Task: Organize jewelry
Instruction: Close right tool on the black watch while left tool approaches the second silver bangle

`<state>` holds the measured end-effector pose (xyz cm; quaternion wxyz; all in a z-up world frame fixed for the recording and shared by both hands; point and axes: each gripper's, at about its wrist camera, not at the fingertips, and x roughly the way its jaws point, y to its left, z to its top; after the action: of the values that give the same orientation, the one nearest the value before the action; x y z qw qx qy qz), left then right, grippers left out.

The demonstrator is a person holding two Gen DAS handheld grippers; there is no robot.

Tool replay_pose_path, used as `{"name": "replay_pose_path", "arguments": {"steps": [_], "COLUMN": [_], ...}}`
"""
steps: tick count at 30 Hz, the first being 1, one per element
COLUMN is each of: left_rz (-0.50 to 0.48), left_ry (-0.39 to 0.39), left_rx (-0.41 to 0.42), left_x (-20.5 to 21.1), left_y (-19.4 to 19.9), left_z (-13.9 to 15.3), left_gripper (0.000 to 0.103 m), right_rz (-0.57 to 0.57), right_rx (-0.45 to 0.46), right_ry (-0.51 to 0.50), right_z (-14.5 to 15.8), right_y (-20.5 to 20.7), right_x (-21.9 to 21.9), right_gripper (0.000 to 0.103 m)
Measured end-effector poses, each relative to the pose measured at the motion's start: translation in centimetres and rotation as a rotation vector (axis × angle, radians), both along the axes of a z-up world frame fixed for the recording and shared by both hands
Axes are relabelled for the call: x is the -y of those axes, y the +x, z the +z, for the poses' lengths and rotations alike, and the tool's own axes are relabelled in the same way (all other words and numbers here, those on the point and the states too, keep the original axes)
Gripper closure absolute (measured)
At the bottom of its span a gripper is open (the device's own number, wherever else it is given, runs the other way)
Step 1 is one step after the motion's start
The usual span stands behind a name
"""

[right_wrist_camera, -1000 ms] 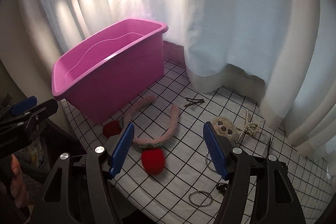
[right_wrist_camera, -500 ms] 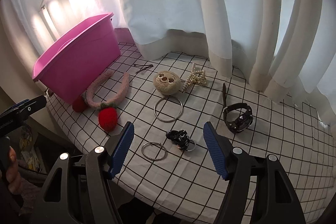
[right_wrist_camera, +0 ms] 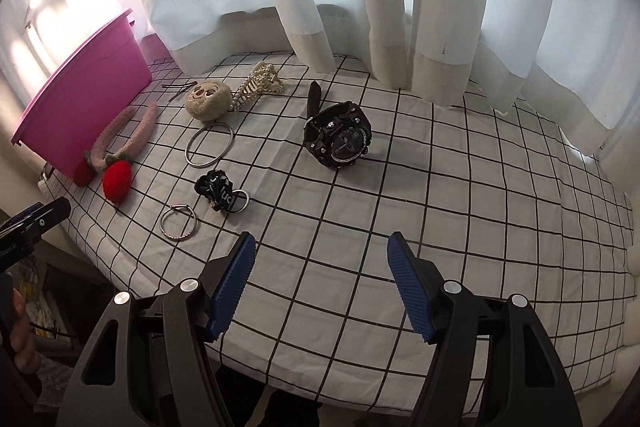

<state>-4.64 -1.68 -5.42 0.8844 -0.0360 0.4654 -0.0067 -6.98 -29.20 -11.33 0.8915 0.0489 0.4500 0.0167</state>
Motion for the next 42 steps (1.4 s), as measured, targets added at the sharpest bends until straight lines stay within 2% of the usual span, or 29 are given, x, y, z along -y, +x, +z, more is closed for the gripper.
{"name": "replay_pose_path", "arguments": {"steps": [13,23,37,42], "left_rz": [-0.020,-0.034,0.030,0.041], "left_ry": [0.007,0.002,0.026,0.037], "left_rx": [-0.048,-0.082,-0.091,-0.083], "left_x": [4.6,7.6,7.7,7.8], "left_y": [1.4,2.7,3.9,4.0], "left_z": [-5.5,-8.9,-10.7,-10.7], "left_gripper": [0.009,0.009,0.009,0.009], "right_rz": [0.005,-0.001,0.048,0.135], "right_rx": [-0.012,-0.007,-0.001,0.025], "right_ry": [-0.012,-0.017,-0.067,-0.059], "right_z": [-3.8,-5.6,-6.8,-6.5], "right_y": [3.9,7.2,9.9,10.4], "right_x": [2.5,4.3,4.1,2.9], "right_gripper": [0.037,0.037,0.037,0.037]}}
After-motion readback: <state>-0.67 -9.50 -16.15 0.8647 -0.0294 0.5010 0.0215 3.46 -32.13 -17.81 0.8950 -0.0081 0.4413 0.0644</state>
